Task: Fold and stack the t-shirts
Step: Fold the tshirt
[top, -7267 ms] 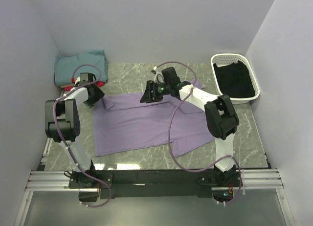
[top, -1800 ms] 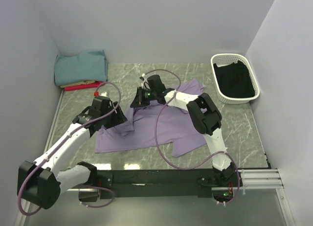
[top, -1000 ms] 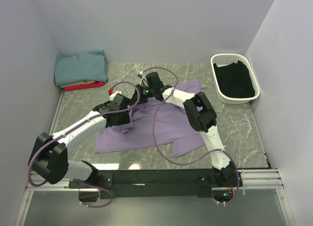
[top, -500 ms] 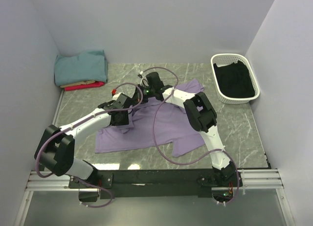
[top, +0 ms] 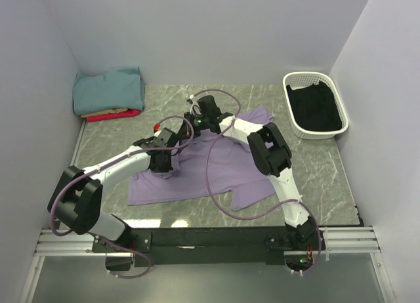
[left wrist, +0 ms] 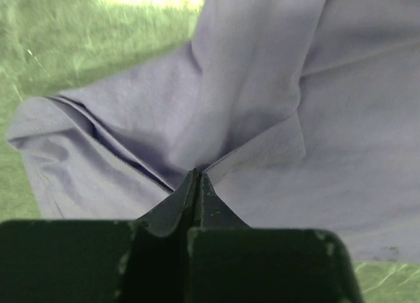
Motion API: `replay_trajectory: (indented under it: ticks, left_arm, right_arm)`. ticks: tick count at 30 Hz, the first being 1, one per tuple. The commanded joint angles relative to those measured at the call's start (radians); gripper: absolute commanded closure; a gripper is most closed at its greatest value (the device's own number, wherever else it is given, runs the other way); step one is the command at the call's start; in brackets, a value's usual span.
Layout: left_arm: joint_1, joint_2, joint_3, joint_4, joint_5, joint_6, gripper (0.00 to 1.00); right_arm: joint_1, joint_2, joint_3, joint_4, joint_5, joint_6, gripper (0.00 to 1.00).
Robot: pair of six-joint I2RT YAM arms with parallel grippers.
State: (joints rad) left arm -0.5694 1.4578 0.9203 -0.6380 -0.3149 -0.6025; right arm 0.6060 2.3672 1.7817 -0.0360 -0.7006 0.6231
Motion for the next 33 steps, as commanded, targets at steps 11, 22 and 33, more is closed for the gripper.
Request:
replay_trajectory:
  ticks: [11, 22, 33]
  left_arm:
    - [-0.034, -0.218, -0.006, -0.120, 0.051, -0.077, 0.99]
    - [-0.029, -0.468, 0.072, -0.339, -0.274, -0.295, 0.99]
    - [-0.026, -0.347, 0.040, -0.134, -0.047, -0.186, 0.99]
  right_arm:
    - [-0.041, 0.095, 0.222, -0.076, -0.002, -0.019, 0.99]
    - [-0.048, 0.147, 0.268, -0.068, -0.010, 0.007, 0.99]
    - [-0.049, 0.005, 0.063, -0.038, 0.009, -0.039, 0.56]
